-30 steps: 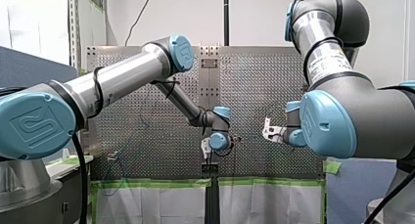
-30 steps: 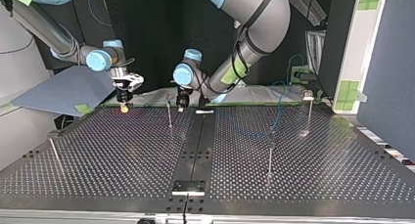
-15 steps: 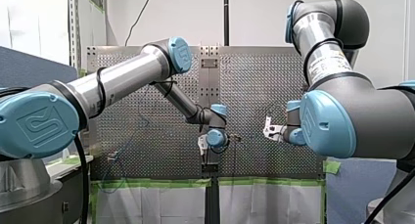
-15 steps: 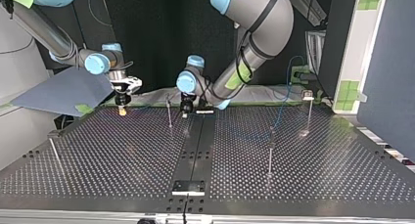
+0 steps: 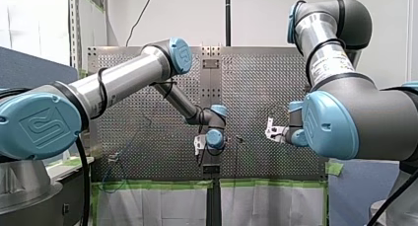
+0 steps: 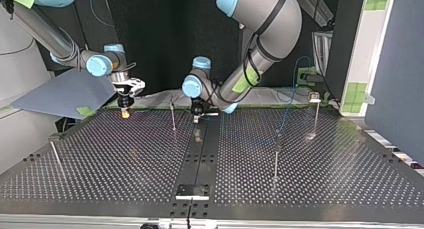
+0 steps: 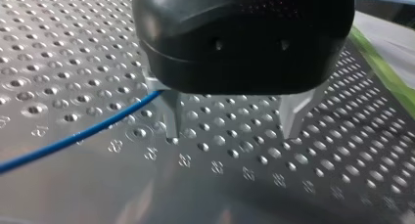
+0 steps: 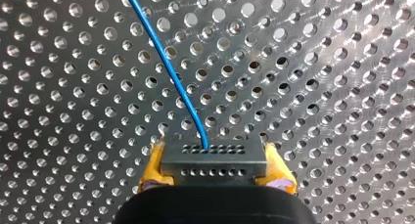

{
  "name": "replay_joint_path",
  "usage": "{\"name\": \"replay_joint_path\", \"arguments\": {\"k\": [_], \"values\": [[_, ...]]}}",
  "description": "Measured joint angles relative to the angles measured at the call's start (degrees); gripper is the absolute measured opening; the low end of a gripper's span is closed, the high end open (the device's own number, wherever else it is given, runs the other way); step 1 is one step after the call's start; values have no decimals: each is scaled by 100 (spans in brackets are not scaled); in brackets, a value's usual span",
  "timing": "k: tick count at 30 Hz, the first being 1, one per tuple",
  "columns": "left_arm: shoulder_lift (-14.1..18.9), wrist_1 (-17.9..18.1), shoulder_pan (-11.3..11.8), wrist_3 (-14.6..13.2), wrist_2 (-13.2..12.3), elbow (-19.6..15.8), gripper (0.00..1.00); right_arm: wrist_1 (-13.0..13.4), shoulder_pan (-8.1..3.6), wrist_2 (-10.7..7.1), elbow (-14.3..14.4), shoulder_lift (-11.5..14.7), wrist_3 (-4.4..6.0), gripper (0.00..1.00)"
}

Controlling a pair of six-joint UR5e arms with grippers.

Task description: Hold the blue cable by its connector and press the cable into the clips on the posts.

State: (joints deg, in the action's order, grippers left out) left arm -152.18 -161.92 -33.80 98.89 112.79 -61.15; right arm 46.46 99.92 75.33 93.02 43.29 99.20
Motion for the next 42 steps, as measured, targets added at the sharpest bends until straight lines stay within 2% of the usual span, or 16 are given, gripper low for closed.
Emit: {"name": "replay_joint_path", "arguments": {"k": [3, 6, 11, 18, 26, 36, 42], "values": [[0, -146, 0, -70, 144, 0, 100, -8, 3, -3, 1, 0, 3, 0], [4, -290, -19, -117, 154, 0, 100, -43, 4, -7, 1, -3, 4, 0], [87, -510, -63, -122, -10, -1, 100, -127, 2, -8, 2, -4, 4, 0], [379, -558, -144, 38, -315, -52, 100, -202, -4, -9, 2, -7, 5, 0], [636, -303, -239, 16, -635, -422, 100, -254, -13, -9, 2, -8, 12, 0], [663, -175, -331, -132, -573, -949, 100, -294, -18, -10, 2, -8, 8, 0], [813, -2, -383, -180, -540, -1199, 100, -303, -19, -11, 2, -7, 1, 0]]}}
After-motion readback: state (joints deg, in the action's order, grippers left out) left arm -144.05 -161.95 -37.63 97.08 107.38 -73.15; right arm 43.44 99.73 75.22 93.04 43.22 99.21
